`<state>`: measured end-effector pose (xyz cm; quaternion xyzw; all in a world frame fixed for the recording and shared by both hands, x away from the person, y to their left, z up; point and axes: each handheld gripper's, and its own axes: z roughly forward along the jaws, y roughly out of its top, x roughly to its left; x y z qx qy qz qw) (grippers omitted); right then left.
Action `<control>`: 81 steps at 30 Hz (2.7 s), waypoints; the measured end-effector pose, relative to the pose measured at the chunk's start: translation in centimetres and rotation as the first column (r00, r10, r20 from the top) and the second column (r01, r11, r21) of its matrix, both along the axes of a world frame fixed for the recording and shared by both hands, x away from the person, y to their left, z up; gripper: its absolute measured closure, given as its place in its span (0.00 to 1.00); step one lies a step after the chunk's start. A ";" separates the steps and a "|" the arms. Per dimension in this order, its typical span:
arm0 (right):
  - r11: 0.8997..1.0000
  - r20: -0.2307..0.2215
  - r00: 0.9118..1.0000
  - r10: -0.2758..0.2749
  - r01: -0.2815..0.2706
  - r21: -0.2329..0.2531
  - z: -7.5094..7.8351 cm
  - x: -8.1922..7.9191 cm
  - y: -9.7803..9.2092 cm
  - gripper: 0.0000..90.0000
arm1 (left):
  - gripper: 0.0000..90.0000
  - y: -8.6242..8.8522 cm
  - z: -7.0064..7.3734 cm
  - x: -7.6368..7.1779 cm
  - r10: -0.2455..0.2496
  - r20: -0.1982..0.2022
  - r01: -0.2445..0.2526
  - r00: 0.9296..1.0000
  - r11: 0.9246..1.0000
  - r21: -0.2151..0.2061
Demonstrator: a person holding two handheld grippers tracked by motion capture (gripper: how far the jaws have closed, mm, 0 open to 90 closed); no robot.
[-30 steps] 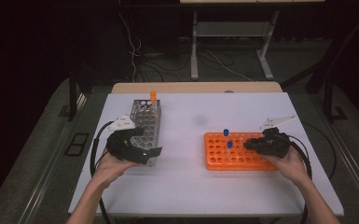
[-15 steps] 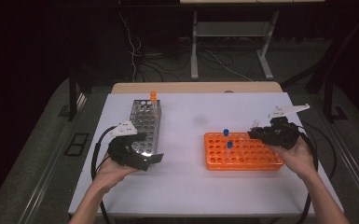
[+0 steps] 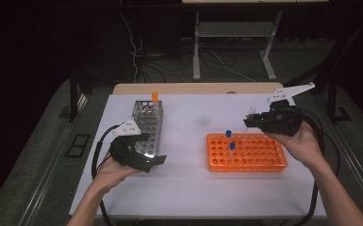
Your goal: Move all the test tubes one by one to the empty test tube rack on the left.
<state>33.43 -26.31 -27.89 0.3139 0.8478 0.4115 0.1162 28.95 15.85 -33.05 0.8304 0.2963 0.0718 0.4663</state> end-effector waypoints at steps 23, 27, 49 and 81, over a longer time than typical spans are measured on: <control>0.966 -0.015 0.966 0.257 -0.258 -0.008 2.5 -1.9 8.5 0.83 | 0.05 -2.9 4.7 1.0 -0.150 0.014 0.148 0.989 0.985 0.088; 0.957 -0.022 0.957 0.290 -0.291 -0.016 1.9 -2.0 9.8 0.83 | 0.09 -3.6 5.6 1.4 -0.183 0.006 0.182 0.983 0.978 0.098; 0.921 -0.103 0.918 0.382 -0.387 -0.038 -1.9 -1.7 14.9 0.83 | 0.50 -6.5 7.3 2.7 -0.335 -0.025 0.335 0.942 0.929 0.159; 0.950 -0.045 0.949 0.312 -0.310 0.036 -1.3 -1.4 13.0 0.51 | 0.83 -4.5 7.6 5.7 -0.296 -0.058 0.301 0.953 0.936 0.181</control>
